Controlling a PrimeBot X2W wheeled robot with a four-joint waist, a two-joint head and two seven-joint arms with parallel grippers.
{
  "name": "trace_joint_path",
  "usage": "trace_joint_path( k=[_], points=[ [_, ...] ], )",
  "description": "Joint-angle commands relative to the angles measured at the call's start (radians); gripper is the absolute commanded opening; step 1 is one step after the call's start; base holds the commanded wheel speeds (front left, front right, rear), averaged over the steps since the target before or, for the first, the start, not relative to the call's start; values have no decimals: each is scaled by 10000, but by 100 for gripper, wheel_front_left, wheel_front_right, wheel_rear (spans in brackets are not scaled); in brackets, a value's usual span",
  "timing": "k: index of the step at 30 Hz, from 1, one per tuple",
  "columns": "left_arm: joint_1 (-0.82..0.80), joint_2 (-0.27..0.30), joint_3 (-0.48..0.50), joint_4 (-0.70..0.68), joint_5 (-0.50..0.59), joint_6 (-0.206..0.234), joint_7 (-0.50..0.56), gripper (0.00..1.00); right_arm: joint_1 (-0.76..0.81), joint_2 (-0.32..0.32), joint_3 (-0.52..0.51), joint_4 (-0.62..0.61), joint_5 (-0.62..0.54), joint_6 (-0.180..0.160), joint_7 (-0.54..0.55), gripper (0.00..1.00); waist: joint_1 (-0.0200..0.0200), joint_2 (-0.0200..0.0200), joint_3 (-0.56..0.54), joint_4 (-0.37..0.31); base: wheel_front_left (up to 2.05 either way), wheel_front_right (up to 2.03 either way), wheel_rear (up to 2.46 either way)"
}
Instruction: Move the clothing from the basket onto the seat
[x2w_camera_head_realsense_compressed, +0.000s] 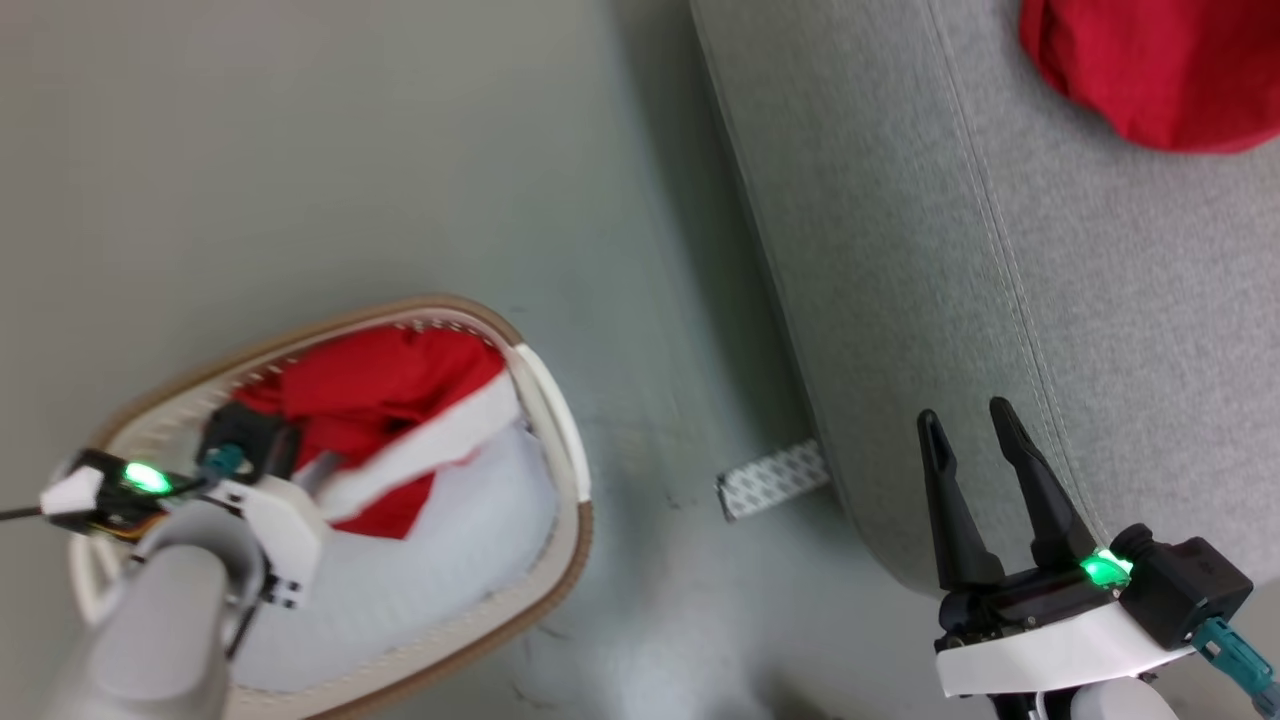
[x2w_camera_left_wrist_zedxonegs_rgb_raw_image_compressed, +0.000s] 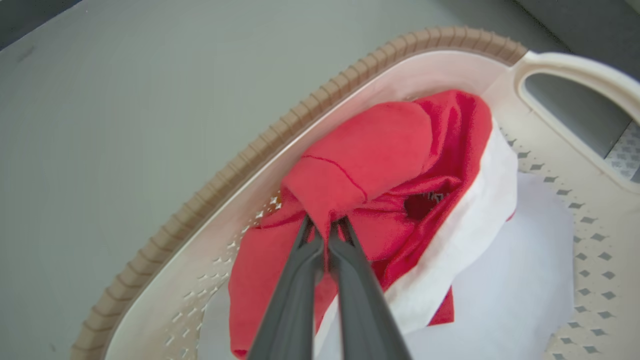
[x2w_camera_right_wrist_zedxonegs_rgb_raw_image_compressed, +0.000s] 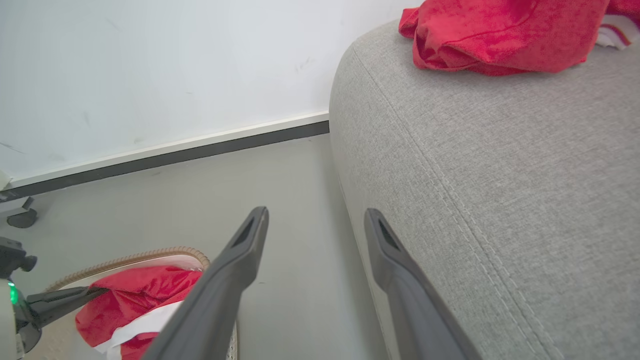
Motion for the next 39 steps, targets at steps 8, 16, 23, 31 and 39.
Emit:
trace_joint_path(
  k=[8, 16, 23, 31, 39],
  points=[
    [790, -1058, -272, -465, -976, -277, -551, 0, 187, -21, -676, 728, -910, -22, -32, 100, -1, 0, -2346, 1498, 0, 0, 0],
    [1397, -1793, -819, -1338, -1701, -362, -527, 0, 630, -26, -1032, 1525, -1455, -22, -18, 100, -1, 0, -4488, 2555, 0, 0, 0],
    [1781, -1995, -968, -2566, -2283, -352, -102, 0, 1338, -24, -1268, 2043, -1582, -22, -18, 100, -1, 0, -6032, 3213, 0, 0, 0],
    [2264, -1827, -643, -4562, -2876, -186, 769, 0, 1905, -20, -1229, 2278, -1524, -22, -18, 100, -1, 0, -7184, 3620, 0, 0, 0],
    [2784, -1410, -534, -6518, -2962, 53, 1630, 0, 2085, -18, -1110, 2274, -1655, -22, -18, 100, -1, 0, -7792, 3844, 0, 0, 0]
  ],
)
